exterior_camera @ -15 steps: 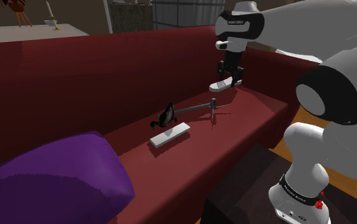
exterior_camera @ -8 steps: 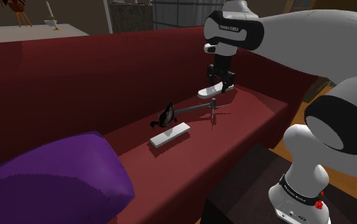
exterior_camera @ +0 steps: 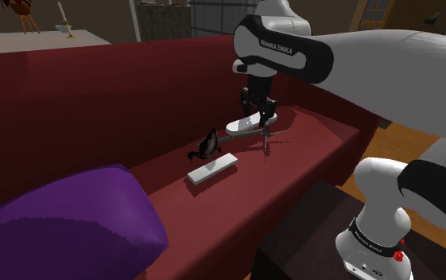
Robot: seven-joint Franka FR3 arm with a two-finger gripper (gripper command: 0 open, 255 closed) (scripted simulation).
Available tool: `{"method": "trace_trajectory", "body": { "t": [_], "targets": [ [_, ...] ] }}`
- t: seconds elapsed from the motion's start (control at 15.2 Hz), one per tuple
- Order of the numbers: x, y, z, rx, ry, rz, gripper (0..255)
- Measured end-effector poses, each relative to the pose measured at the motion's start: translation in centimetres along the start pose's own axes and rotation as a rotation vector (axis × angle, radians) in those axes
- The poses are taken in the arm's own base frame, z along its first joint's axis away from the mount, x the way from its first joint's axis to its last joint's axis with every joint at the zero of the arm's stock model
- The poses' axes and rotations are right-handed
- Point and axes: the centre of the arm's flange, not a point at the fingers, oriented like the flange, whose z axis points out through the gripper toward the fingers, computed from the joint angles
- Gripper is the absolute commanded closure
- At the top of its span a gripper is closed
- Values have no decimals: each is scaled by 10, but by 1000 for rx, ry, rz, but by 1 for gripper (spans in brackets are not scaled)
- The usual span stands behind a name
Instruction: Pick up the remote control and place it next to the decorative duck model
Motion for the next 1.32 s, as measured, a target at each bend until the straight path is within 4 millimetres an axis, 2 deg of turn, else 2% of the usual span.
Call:
{"method": "trace_trajectory", "body": {
  "t": [1.12,1.32],
  "targets": [
    [214,-30,0,0,1,0,255],
    [258,-39,1,-1,0,0,255]
  ]
}}
